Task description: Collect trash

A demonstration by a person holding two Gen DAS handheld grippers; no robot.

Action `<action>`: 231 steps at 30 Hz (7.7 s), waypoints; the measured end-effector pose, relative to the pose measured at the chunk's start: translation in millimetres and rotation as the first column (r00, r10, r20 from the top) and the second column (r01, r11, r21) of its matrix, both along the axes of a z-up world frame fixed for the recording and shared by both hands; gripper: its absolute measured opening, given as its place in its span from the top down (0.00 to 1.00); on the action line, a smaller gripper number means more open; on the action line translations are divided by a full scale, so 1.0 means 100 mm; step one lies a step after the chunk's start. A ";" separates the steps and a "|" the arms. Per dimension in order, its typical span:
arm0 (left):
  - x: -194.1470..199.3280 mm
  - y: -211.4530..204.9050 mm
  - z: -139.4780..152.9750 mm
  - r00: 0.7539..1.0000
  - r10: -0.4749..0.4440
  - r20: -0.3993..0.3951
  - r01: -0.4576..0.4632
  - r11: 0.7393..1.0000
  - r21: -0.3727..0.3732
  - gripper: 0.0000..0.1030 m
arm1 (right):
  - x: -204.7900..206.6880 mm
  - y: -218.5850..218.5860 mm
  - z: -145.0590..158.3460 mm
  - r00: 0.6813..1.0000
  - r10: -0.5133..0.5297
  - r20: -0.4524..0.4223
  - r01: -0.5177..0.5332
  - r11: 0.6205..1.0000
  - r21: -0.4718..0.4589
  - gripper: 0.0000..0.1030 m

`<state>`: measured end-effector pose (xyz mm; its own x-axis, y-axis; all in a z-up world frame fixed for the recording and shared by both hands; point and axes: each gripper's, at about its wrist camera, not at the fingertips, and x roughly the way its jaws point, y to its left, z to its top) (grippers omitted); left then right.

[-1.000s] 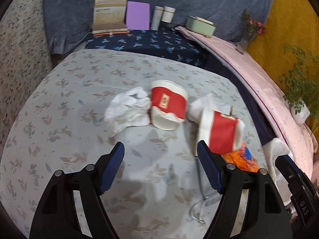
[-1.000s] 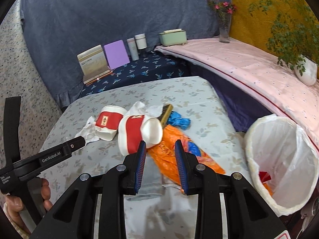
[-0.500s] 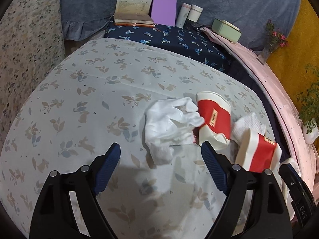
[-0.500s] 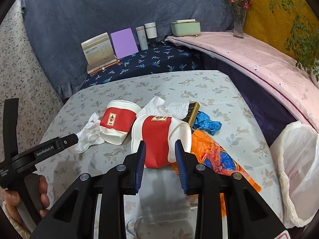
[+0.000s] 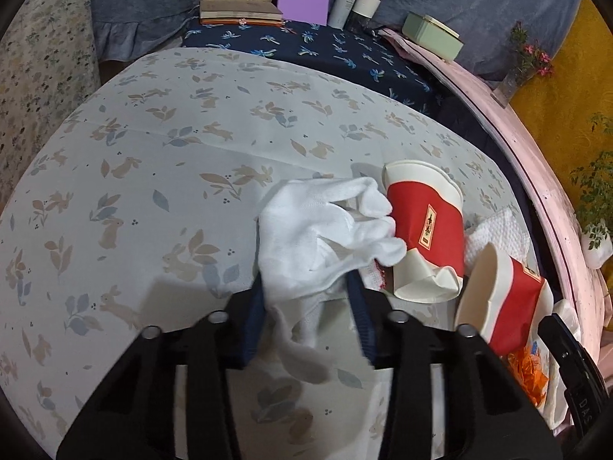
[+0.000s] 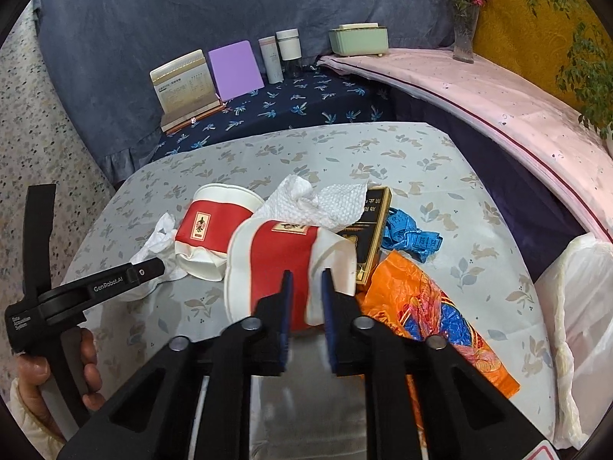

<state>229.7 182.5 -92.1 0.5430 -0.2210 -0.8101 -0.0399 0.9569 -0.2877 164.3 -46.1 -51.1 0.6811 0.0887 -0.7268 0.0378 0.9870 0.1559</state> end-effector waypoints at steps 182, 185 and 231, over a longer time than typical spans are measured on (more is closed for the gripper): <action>-1.02 -1.68 -0.02 0.954 -0.299 -0.034 0.301 0.951 0.075 0.90 | -1.04 -1.36 -0.47 0.961 -0.259 -0.096 0.267 0.961 0.073 0.69; -1.03 -1.64 -0.02 0.953 -0.299 -0.035 0.301 0.951 0.067 0.96 | -1.04 -1.32 -0.46 0.965 -0.245 -0.094 0.252 0.965 0.077 0.75; -1.74 -2.70 1.24 0.805 -0.544 0.236 0.540 0.837 0.088 0.99 | -2.03 -2.23 0.52 0.848 -0.501 0.172 0.487 0.865 0.118 0.85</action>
<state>55.8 -87.7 32.3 0.5166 -0.5259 -0.6757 0.5549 0.8066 -0.2036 -38.6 -269.5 1.3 0.7719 -0.2527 -0.5833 0.4808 0.8323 0.2757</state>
